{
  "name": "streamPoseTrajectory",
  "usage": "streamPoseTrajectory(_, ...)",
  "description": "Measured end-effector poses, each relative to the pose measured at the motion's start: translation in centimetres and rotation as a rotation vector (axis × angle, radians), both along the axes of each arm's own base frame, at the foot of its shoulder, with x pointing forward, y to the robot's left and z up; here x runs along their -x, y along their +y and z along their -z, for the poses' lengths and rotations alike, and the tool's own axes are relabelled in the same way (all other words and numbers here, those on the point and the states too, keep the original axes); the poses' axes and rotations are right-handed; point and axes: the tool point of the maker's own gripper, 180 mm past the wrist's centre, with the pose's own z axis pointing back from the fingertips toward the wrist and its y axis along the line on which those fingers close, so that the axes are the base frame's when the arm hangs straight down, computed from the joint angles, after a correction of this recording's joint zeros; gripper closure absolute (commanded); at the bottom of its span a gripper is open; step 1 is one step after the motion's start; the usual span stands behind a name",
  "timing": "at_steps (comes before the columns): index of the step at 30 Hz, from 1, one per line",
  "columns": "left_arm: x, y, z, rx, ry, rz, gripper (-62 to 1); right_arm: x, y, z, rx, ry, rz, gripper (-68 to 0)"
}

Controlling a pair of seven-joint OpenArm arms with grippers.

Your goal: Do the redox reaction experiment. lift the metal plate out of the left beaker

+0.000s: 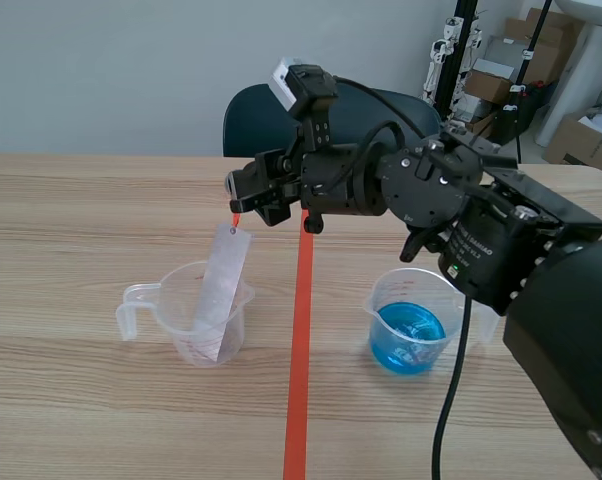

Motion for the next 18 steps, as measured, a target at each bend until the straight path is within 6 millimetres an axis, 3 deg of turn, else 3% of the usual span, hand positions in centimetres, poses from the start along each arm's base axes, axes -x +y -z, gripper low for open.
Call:
streamPoseTrajectory(3, 0.0, 0.0, 0.0, 0.0, 0.0, 0.0, -62.3, 0.01, -0.06, 0.2, 0.016, -0.005, -0.002, 0.0)
streamPoseTrajectory(18, -0.01, -0.01, -0.03, 0.001, -0.001, 0.0, -62.3, 0.19, 0.07, 0.12, 0.012, -0.008, -0.015, -0.2)
